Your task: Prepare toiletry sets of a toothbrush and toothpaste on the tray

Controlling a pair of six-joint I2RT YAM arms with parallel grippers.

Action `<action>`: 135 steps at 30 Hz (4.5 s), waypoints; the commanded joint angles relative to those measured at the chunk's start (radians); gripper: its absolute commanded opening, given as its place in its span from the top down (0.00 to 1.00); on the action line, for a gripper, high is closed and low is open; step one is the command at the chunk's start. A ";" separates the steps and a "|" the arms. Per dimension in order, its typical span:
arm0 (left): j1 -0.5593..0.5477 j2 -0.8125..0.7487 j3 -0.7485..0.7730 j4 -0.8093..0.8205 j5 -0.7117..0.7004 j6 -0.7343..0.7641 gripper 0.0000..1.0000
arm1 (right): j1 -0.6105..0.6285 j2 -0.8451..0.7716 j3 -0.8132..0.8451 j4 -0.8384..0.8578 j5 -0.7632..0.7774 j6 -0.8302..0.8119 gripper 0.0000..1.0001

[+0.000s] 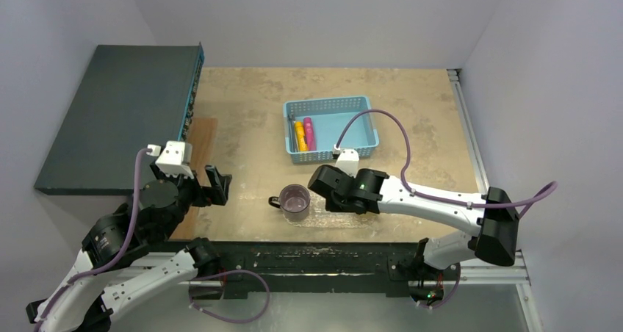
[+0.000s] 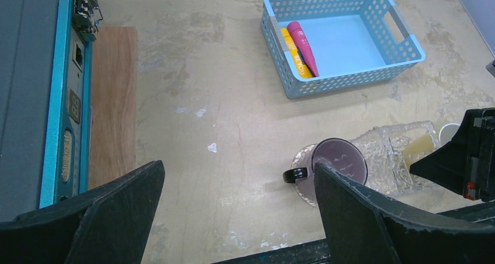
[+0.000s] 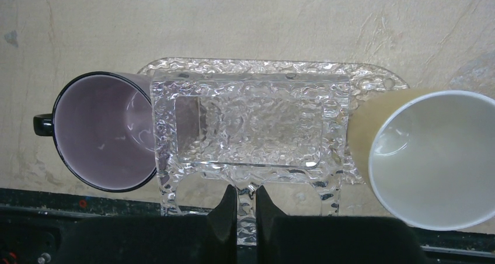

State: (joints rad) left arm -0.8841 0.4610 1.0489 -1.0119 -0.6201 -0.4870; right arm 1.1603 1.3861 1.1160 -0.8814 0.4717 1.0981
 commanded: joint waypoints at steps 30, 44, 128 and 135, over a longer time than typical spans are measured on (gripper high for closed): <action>0.006 0.028 -0.021 -0.031 -0.002 -0.013 0.01 | 0.005 0.033 -0.122 0.119 0.017 0.073 1.00; 0.006 0.031 -0.021 -0.034 -0.001 -0.015 0.01 | 0.006 0.039 -0.125 0.111 0.028 0.092 0.93; 0.117 0.147 -0.050 0.022 0.067 0.052 0.01 | -0.543 0.756 0.746 0.328 -0.357 -0.660 0.51; 0.204 0.163 -0.060 0.068 0.181 0.076 0.01 | -0.559 0.823 0.782 0.334 -0.391 -0.665 0.51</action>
State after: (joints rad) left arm -0.7345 0.5434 1.0580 -0.9901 -0.5369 -0.4793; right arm 0.6113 2.2005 1.8481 -0.5602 0.1120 0.4511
